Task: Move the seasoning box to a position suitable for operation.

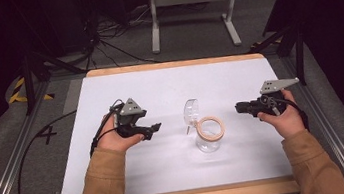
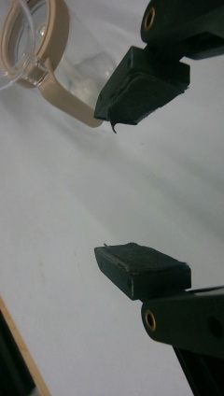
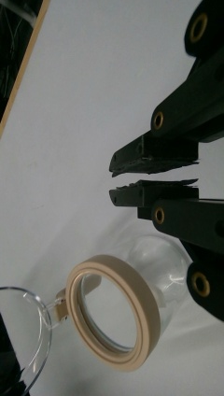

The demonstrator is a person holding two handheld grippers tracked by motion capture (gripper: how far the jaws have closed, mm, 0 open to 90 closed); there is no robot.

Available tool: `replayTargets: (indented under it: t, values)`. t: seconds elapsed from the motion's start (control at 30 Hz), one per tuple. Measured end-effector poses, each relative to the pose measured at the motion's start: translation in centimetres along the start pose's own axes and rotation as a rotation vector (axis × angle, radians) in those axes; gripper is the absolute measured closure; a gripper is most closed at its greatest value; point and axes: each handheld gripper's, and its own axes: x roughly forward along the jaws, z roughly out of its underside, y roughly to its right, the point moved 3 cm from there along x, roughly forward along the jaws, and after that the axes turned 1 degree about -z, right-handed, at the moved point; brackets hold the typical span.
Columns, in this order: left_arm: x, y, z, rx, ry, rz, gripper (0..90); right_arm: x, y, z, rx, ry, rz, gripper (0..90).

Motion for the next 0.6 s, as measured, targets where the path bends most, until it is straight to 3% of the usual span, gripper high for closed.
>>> replayTargets:
  t: [0.07, 0.2, 0.33, 0.6]
  values:
    - [-0.3, 0.1, -0.2, -0.016, -0.02, 0.013, 43.2, -0.1, 0.1, 0.1, 0.01, -0.003, -0.004, 85.9]
    - [-0.6, 0.3, -0.4, -0.03, -0.029, -0.002, 54.5, -0.1, -0.2, 0.1, -0.007, -0.002, -0.032, 87.7]
    - [-0.9, 0.7, -0.7, -0.056, -0.003, 0.033, 57.4, 0.4, -0.7, 0.0, -0.027, -0.013, -0.065, 89.5]
    - [-1.0, 1.3, -0.8, -0.054, -0.021, 0.071, 58.5, 1.7, -1.4, 0.3, -0.051, -0.041, -0.121, 90.0]
